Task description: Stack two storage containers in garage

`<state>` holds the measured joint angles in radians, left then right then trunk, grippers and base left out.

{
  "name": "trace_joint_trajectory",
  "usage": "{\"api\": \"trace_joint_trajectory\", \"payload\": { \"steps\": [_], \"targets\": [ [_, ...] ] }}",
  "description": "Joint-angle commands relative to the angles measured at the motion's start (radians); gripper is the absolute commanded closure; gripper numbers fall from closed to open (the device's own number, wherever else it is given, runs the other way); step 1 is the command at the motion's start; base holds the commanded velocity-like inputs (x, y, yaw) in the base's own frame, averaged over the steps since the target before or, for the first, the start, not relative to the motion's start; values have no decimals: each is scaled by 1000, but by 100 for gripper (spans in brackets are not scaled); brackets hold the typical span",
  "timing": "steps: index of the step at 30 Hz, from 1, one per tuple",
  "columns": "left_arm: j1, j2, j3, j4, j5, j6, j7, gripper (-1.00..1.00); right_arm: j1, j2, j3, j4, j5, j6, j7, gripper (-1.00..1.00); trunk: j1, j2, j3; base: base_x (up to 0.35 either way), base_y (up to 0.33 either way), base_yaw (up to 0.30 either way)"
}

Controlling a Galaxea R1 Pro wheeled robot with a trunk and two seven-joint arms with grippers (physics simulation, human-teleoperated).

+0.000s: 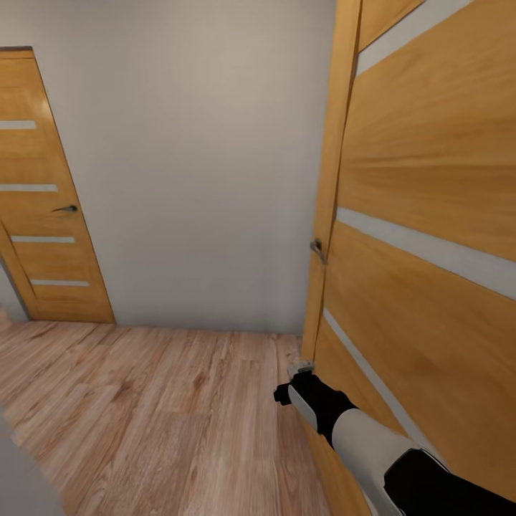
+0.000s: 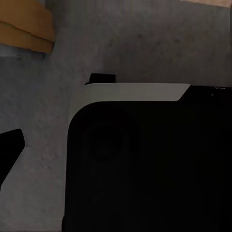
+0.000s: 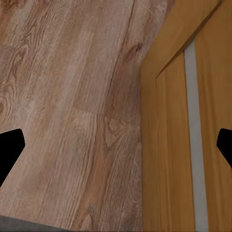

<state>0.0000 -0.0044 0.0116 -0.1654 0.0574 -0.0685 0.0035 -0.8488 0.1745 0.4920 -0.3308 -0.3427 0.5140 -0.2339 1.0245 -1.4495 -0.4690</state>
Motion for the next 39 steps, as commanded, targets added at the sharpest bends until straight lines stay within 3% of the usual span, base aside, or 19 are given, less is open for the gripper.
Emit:
{"api": "trace_joint_trajectory", "payload": {
  "steps": [1,8,39],
  "targets": [
    [0,0,1,0,6,-2,0,-100,-1,0,7,-1,-10,3,-8,-100,0,0,-1,276,0,0],
    [0,0,1,0,6,-2,6,-100,-1,0,7,-1,-10,3,-10,-100,0,0,-1,169,0,0],
    [0,0,1,1,4,-3,8,-100,-1,0,7,-2,-8,5,-13,-100,0,0,-1,3,0,0]
  ]
}}
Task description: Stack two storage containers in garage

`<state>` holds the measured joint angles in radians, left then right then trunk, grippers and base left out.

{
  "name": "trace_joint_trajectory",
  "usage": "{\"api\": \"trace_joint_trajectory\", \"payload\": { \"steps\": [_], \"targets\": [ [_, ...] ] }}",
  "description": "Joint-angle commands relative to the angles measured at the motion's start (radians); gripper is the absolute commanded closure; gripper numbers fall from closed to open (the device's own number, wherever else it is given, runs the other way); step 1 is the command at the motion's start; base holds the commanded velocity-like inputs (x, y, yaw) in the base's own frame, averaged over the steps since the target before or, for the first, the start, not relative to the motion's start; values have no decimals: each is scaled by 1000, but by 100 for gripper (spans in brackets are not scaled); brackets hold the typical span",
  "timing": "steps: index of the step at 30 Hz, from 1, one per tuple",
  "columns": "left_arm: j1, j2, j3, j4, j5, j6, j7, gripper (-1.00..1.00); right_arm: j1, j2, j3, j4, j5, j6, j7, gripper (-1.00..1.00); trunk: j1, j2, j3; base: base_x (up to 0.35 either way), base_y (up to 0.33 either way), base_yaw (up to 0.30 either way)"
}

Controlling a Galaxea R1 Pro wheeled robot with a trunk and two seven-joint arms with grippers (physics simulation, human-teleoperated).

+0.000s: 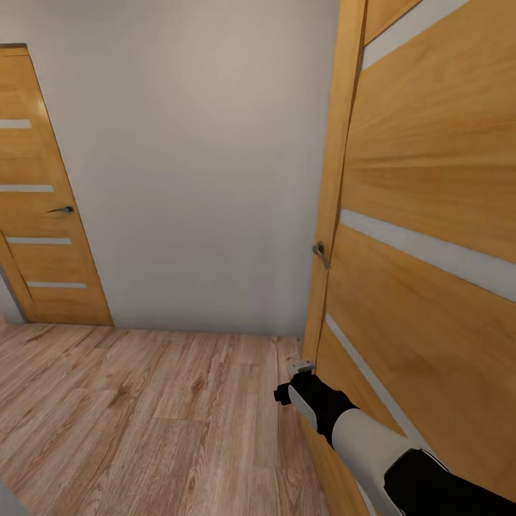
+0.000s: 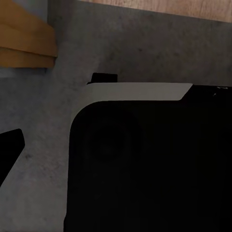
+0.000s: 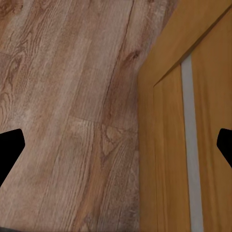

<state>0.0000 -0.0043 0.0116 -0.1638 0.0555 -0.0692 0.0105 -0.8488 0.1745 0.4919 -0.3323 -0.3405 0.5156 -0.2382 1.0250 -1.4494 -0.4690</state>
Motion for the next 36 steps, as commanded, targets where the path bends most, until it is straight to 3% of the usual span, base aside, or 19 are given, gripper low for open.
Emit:
{"api": "trace_joint_trajectory", "payload": {
  "steps": [1,25,27,33,36],
  "targets": [
    [0,0,1,0,6,-3,1,-100,-1,0,7,-1,-11,4,-8,-100,0,-1,-1,0,0,0],
    [0,0,1,0,6,-3,1,-100,-1,0,12,-8,-2,10,-36,-100,0,-1,-1,0,0,0],
    [0,0,1,0,6,-3,1,-100,-1,0,14,-11,15,11,-90,-100,0,-1,-1,0,0,0],
    [0,0,1,-2,6,-3,2,-100,-1,0,26,-19,41,56,-346,-100,0,-1,-1,0,0,0],
    [0,0,1,-2,6,-2,2,-100,-2,0,30,-51,42,115,-394,-100,0,-1,-1,0,0,0]
  ]
}}
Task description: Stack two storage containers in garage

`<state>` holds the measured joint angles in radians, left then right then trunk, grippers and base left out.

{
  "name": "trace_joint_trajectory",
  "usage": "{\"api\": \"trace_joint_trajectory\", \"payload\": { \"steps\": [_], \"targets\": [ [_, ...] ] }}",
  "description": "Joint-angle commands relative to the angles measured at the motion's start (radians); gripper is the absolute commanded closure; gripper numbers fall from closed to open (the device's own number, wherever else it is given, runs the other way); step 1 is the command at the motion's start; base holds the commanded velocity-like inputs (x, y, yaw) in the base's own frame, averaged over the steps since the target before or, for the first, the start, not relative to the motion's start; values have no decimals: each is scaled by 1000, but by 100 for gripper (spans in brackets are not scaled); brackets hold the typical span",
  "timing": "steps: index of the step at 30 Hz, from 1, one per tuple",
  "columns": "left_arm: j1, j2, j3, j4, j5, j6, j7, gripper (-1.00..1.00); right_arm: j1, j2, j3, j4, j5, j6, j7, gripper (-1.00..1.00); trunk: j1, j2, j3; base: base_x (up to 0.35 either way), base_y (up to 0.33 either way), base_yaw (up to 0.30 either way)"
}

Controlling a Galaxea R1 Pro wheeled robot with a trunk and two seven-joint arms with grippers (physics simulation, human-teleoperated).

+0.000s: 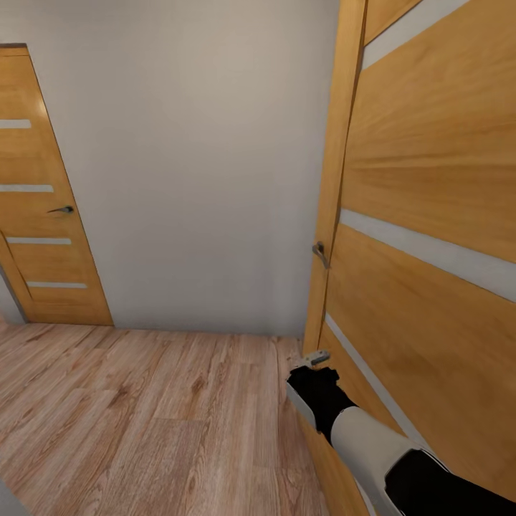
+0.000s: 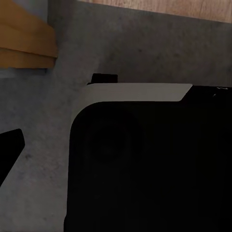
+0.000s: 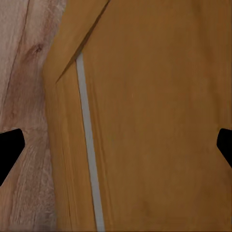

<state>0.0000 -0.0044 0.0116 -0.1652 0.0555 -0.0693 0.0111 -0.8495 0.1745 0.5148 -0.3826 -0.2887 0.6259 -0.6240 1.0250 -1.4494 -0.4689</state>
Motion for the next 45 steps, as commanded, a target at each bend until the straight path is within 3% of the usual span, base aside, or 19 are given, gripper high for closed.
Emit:
{"api": "trace_joint_trajectory", "payload": {
  "steps": [1,5,12,21,35,45],
  "targets": [
    [0,0,1,0,6,-3,1,-100,-1,0,7,-21,-10,30,-19,-100,0,-1,-1,0,0,0],
    [0,0,1,0,6,-3,1,-100,-1,0,8,-80,-9,107,-90,-100,0,-1,-1,0,0,0],
    [0,0,1,0,6,-2,1,-100,-11,0,10,-106,-9,172,-198,-100,0,-1,-1,0,0,0],
    [0,0,1,0,6,-3,1,-100,-83,0,10,-108,-15,230,-301,-100,0,-1,-1,0,0,0],
    [0,0,1,0,6,-3,1,-100,-178,0,8,-33,-18,249,-362,-100,0,-1,-1,0,0,0],
    [0,0,1,1,6,-3,0,-100,-190,0,8,-20,-18,250,-364,-100,0,-1,-1,0,0,0]
  ]
}}
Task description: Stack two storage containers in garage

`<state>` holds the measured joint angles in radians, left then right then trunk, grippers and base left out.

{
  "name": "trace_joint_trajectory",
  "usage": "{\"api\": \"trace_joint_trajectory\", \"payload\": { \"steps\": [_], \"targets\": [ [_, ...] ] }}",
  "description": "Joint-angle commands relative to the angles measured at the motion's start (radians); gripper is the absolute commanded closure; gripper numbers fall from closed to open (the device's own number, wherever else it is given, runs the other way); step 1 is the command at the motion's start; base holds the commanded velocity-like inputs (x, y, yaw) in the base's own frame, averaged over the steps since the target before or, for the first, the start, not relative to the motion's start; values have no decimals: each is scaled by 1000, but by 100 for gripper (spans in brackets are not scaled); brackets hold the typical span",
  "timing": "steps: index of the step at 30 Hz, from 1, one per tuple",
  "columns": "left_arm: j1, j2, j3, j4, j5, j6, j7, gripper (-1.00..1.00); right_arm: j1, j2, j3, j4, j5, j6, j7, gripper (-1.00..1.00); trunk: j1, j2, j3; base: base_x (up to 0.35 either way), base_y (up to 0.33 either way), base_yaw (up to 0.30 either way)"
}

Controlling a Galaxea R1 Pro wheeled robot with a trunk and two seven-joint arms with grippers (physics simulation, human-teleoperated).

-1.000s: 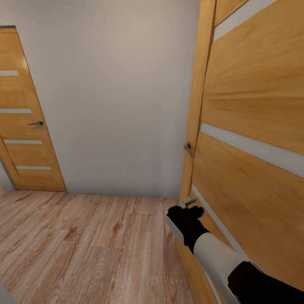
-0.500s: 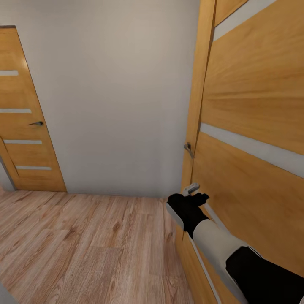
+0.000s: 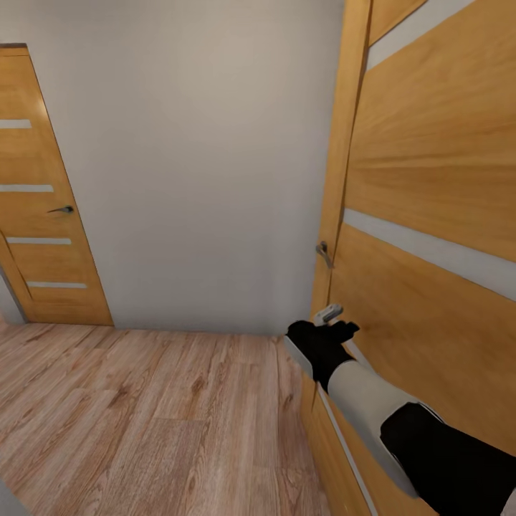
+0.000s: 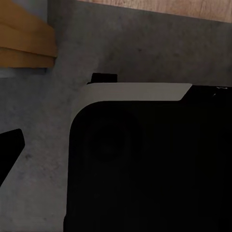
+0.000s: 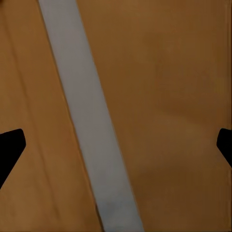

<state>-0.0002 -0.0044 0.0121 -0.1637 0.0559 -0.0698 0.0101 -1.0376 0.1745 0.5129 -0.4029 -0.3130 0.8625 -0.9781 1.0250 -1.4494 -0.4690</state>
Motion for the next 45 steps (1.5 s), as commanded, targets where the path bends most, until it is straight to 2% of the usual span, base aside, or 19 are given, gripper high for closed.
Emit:
{"api": "trace_joint_trajectory", "payload": {
  "steps": [1,9,15,22,25,29,31,37,45],
  "targets": [
    [0,0,1,-1,6,-2,1,-100,-10,0,10,10,6,13,-10,-100,0,-1,-1,0,0,0],
    [0,0,0,0,6,-2,1,-100,-73,0,9,81,5,14,-18,-100,0,-1,-1,0,0,0],
    [0,0,0,0,6,-2,1,-100,-98,-16,7,88,3,17,-49,-100,0,-1,-1,0,0,0],
    [0,0,0,0,7,-2,1,-100,-121,-46,6,95,0,16,-54,-100,0,-1,-1,0,0,0],
    [0,0,0,-1,7,-2,1,-100,-135,-67,6,107,-6,15,-54,-100,0,-1,-1,0,0,0],
    [0,0,0,-1,7,-2,1,-100,-153,-110,6,114,-60,15,-54,-100,0,-1,-1,0,0,0],
    [0,0,1,-1,7,-2,1,-100,-156,-124,6,114,-74,15,-54,-100,0,-1,-1,0,0,0],
    [0,0,1,-1,7,-2,1,-100,-157,-144,6,115,-84,15,-55,-100,0,-1,-1,0,0,0],
    [0,0,0,-1,7,-2,-4,-100,-157,-144,6,115,-84,14,-55,-100,0,-1,-1,80,0,0]
  ]
}}
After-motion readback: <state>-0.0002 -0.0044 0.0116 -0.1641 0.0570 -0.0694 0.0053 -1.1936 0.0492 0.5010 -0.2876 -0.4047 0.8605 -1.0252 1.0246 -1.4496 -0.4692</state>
